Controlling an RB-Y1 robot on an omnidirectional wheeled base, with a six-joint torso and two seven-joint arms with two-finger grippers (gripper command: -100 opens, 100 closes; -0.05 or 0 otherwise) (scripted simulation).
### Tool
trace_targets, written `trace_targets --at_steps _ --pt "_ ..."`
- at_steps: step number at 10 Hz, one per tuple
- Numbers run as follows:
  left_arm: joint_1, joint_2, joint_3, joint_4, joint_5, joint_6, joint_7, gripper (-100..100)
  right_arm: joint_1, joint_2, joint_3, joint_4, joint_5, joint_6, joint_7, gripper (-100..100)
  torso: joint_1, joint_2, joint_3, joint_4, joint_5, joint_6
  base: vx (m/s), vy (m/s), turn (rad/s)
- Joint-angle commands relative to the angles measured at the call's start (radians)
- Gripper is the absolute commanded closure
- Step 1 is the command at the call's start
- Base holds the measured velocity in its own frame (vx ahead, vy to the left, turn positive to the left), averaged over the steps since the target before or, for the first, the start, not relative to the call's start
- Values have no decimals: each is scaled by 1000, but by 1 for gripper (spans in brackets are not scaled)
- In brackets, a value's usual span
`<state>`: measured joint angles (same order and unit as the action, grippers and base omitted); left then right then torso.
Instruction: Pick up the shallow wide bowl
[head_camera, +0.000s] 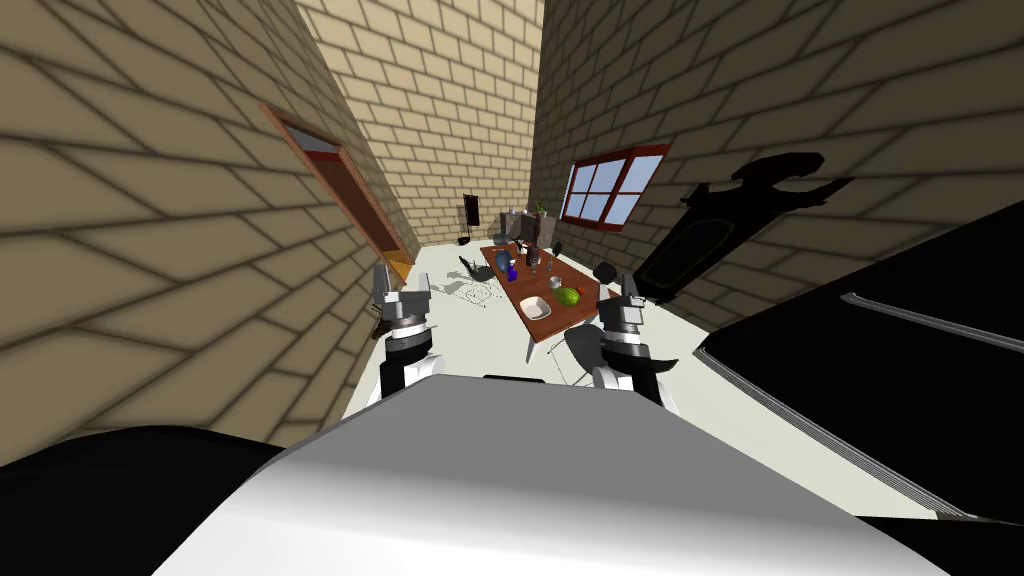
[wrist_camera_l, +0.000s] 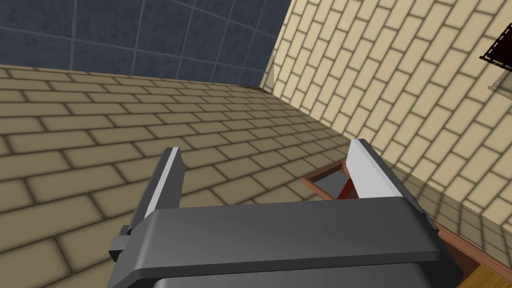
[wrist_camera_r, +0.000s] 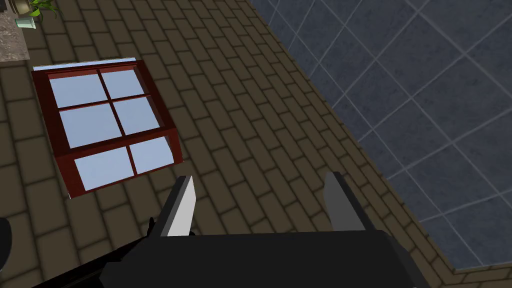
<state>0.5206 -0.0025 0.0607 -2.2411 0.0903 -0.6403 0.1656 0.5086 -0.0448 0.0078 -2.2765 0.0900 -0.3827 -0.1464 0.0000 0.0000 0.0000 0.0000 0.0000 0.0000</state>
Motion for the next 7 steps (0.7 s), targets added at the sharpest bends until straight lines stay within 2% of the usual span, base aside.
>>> trace_targets --at_steps 1,6,7 --pt "0 0 0 0 0 0 0 0 -12 -41 10 13 5 20 23 -100 0 0 0 0 0 0 -22 3 125" --pt "0 0 0 0 0 0 0 0 -62 -186 60 70 30 112 133 -100 -1 5 3 1 0 0 -68 -10 179" --pt "0 0 0 0 0 0 0 0 -62 -198 60 70 30 112 133 -100 -1 5 3 1 0 0 -58 -10 87"
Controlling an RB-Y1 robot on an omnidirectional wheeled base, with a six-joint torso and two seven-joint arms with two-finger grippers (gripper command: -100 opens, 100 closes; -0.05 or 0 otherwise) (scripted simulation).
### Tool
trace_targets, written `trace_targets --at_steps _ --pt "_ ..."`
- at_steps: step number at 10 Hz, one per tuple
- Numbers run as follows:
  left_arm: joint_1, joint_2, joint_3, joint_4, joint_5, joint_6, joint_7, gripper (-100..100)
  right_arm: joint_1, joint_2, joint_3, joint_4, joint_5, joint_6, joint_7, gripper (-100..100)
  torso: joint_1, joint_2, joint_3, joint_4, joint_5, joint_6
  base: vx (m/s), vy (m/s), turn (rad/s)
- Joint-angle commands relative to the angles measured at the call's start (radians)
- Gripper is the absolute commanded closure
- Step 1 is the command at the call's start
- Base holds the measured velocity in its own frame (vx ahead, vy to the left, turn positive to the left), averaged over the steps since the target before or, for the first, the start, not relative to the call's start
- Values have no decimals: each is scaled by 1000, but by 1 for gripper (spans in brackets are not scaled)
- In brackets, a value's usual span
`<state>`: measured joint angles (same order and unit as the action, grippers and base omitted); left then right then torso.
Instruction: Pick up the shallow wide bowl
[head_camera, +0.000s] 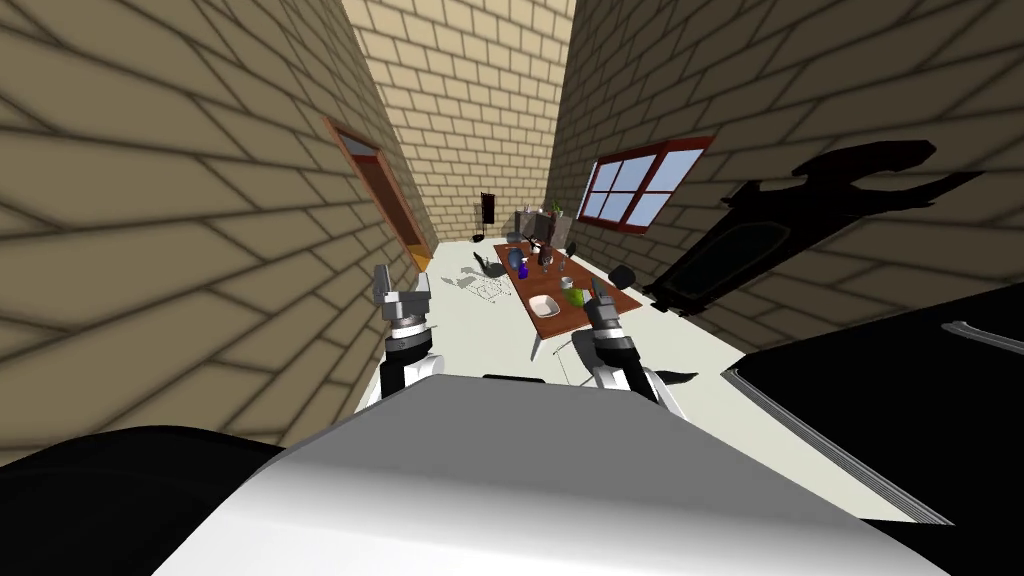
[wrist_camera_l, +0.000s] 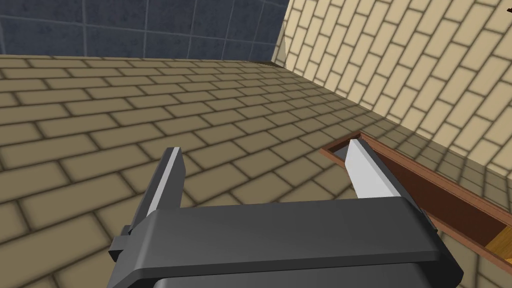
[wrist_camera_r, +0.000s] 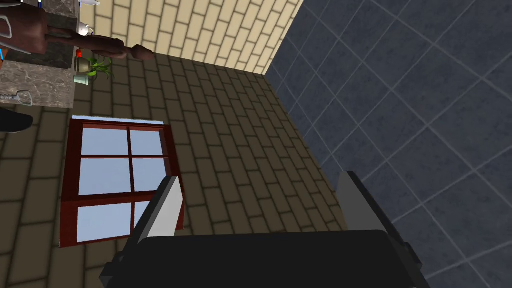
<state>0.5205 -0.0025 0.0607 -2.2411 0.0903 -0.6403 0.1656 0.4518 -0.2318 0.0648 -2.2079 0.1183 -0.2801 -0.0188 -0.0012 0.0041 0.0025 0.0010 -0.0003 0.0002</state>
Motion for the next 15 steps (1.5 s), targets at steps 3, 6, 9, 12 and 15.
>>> trace_targets --at_steps 3,6,9,12,15 --pt "0 0 0 0 0 0 0 0 -33 -96 31 33 14 61 66 -100 0 0 0 0 0 -1 -58 -7 174" --pt "0 0 0 0 0 0 0 0 -64 -184 62 68 29 118 134 -100 1 0 0 0 0 -1 -58 8 199" --pt "0 0 0 0 0 0 0 0 -98 -274 95 106 46 180 207 -100 1 0 0 0 0 0 -59 3 189" --pt "0 0 0 0 0 0 0 0 -131 -362 133 149 65 243 286 -100 0 0 0 0 0 0 -59 3 218" --pt "0 0 0 0 0 0 0 0 -162 -446 175 196 87 306 368 -100 0 -2 -1 -1 0 0 -35 2 154"
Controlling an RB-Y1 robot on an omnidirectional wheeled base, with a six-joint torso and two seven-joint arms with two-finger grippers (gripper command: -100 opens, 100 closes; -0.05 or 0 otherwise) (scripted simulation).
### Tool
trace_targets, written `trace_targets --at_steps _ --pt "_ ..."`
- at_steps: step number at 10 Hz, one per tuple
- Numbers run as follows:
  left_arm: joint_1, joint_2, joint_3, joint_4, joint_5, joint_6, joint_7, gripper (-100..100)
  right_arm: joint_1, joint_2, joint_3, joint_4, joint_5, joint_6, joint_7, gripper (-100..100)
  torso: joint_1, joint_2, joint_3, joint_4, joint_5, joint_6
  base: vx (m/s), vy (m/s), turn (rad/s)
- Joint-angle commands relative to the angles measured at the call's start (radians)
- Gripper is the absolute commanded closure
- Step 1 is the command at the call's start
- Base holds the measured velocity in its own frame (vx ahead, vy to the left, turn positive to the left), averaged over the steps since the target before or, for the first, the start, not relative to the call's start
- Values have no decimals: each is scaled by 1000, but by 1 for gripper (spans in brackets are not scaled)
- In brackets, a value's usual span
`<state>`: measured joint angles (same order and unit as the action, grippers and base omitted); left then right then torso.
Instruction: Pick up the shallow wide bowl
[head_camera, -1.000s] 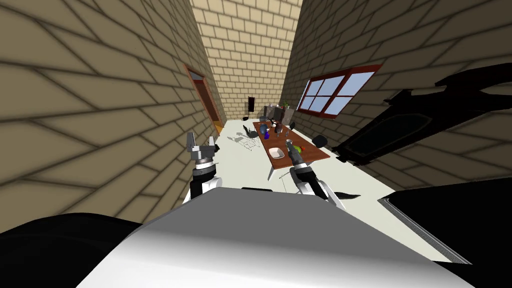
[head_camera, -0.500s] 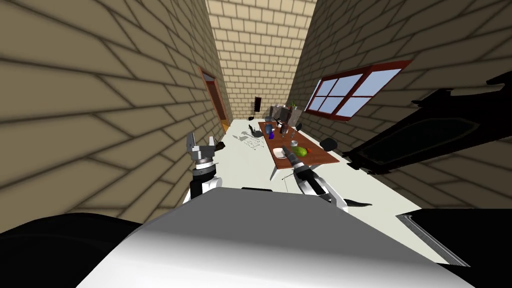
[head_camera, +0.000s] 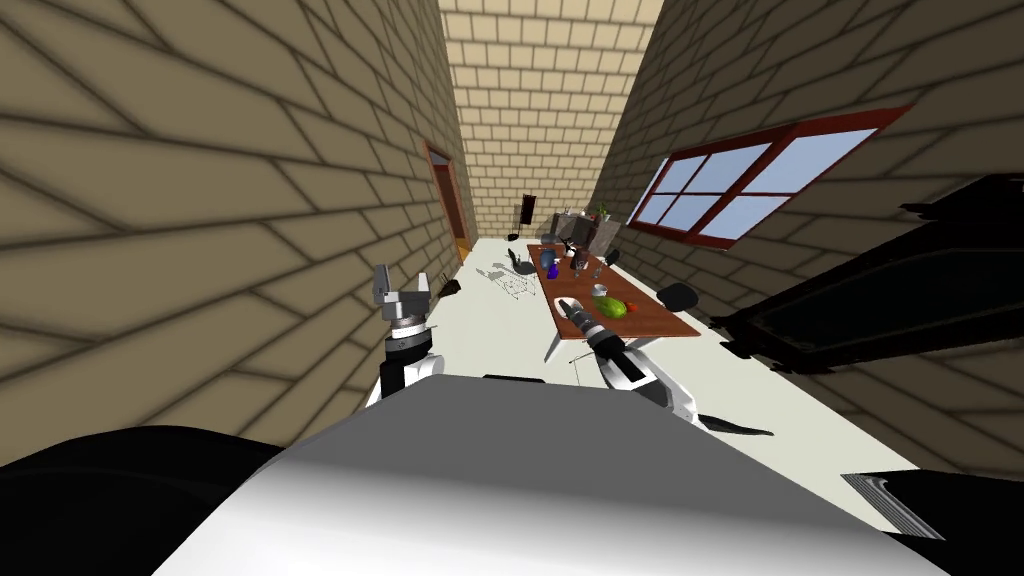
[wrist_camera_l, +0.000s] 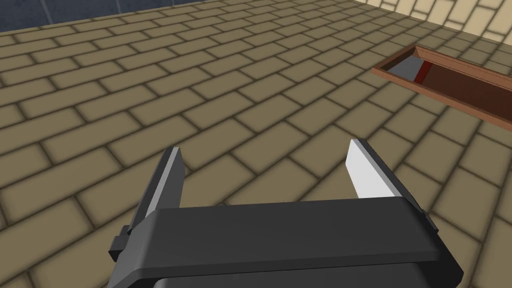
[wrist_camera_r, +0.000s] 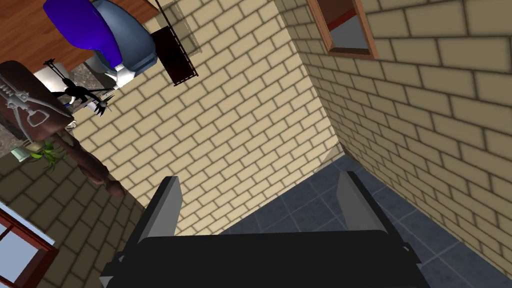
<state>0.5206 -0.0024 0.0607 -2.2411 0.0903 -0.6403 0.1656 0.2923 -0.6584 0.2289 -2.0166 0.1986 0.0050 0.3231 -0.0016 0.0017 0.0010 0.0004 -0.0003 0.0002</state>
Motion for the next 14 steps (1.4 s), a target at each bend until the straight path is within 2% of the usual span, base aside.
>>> trace_targets --at_steps 1,2,3,4,6,7,8,9,11,12,13,14 --pt "0 0 0 0 0 0 0 0 -18 -50 33 28 20 50 50 -100 0 0 0 0 0 0 -54 -2 350" --pt "0 0 0 0 0 0 0 0 -18 -63 33 28 20 53 68 -100 0 1 0 0 0 0 -37 -8 111" --pt "0 0 0 0 0 0 0 0 -33 -98 55 53 33 83 105 -100 0 0 0 0 0 1 -31 0 159" --pt "0 0 0 0 0 0 0 0 -33 -102 55 53 33 83 110 -100 0 0 0 0 0 0 -22 -5 101" --pt "0 0 0 0 0 0 0 0 -62 -173 100 103 61 143 176 -100 0 -1 0 0 0 0 -27 -4 243" --pt "0 0 0 0 0 0 0 0 -62 -174 100 103 61 143 195 -100 -1 -1 0 0 0 0 -20 -15 95" --pt "0 0 0 0 0 0 0 0 -76 -206 122 128 77 172 230 -100 -1 -1 0 0 0 1 -12 -13 125" --pt "0 0 0 0 0 0 0 0 -76 -206 122 128 77 172 238 -100 -1 -1 -1 0 0 1 -7 -11 93" --pt "0 0 0 0 0 0 0 0 -101 -262 168 178 109 227 303 -100 -1 -2 -1 0 0 0 -4 -21 230" --pt "0 0 0 0 0 0 0 0 -101 -262 168 178 109 227 321 -100 -2 -2 -1 0 0 1 3 -28 74" --pt "0 0 0 0 0 0 0 0 -111 -285 192 204 125 252 355 -100 -2 -2 -1 0 -1 1 6 -22 127" --pt "0 0 0 0 0 0 0 0 -111 -285 192 204 125 252 362 -100 -2 -3 -1 -1 -1 1 8 -18 79"
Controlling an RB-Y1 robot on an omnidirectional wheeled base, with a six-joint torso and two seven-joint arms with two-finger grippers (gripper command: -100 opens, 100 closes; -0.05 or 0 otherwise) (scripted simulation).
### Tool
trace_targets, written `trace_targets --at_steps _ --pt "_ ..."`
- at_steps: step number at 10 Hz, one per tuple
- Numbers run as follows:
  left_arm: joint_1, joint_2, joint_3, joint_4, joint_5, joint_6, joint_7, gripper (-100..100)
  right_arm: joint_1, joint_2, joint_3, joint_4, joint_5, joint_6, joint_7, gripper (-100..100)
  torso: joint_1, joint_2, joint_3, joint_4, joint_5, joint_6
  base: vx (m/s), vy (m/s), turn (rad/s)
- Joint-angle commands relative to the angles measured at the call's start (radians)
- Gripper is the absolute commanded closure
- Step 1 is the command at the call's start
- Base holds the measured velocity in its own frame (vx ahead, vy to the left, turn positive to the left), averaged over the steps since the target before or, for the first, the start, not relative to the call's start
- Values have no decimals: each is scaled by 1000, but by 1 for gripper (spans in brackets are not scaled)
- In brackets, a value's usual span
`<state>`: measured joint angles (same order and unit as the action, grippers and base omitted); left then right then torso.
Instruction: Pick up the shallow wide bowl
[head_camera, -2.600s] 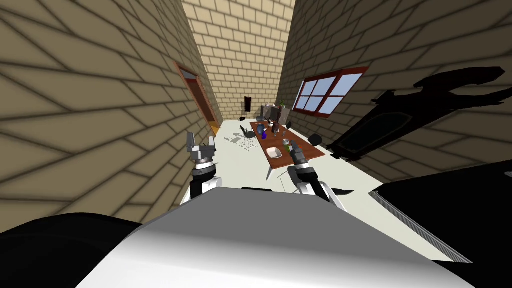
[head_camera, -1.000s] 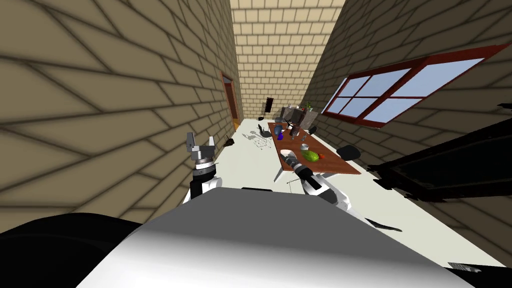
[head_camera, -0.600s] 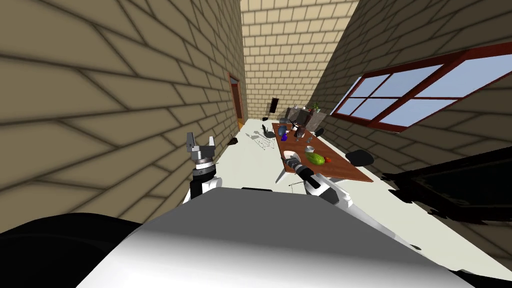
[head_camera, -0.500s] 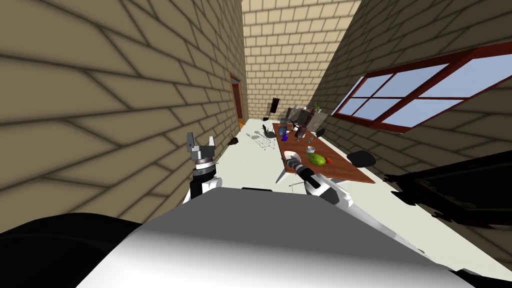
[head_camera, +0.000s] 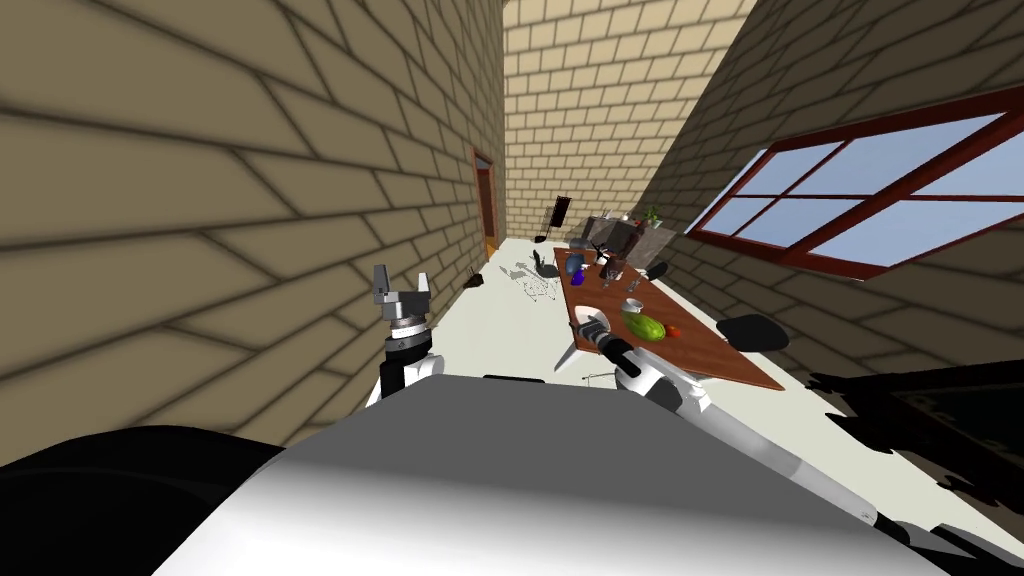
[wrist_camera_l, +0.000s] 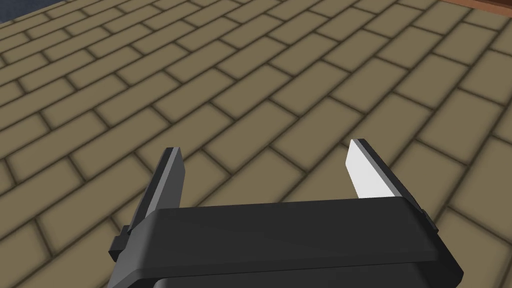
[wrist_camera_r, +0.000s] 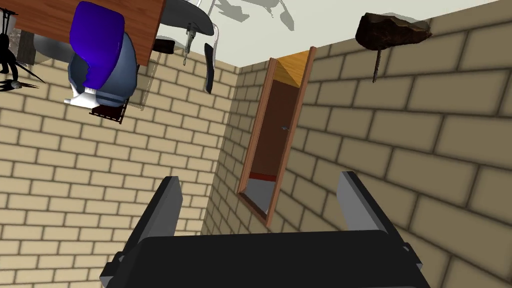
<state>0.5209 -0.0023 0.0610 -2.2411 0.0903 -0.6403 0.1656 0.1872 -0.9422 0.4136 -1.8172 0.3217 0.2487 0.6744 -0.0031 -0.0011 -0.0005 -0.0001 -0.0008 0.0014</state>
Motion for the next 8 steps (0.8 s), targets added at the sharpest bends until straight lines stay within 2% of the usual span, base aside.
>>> trace_targets --at_steps 1,2,3,5,6,8 --pt "0 0 0 0 0 0 0 0 -16 -22 31 30 19 33 50 -100 0 0 0 0 0 0 14 -28 167" --pt "0 0 0 0 0 0 0 0 -24 -40 55 56 36 56 77 -100 0 0 0 0 0 -1 16 -37 185" --pt "0 0 0 0 0 0 0 0 -24 -40 55 56 36 56 91 -100 -1 -1 0 0 0 0 14 -30 69" --pt "0 0 0 0 0 0 0 0 -38 -68 103 106 70 98 154 -100 -1 -1 0 0 0 0 22 -44 139" --pt "0 0 0 0 0 0 0 0 -38 -68 103 106 70 98 167 -100 -2 -2 -1 0 0 0 25 -50 91" --pt "0 0 0 0 0 0 0 0 -49 -87 149 154 103 135 229 -100 -2 -1 -1 0 0 0 28 -53 122"
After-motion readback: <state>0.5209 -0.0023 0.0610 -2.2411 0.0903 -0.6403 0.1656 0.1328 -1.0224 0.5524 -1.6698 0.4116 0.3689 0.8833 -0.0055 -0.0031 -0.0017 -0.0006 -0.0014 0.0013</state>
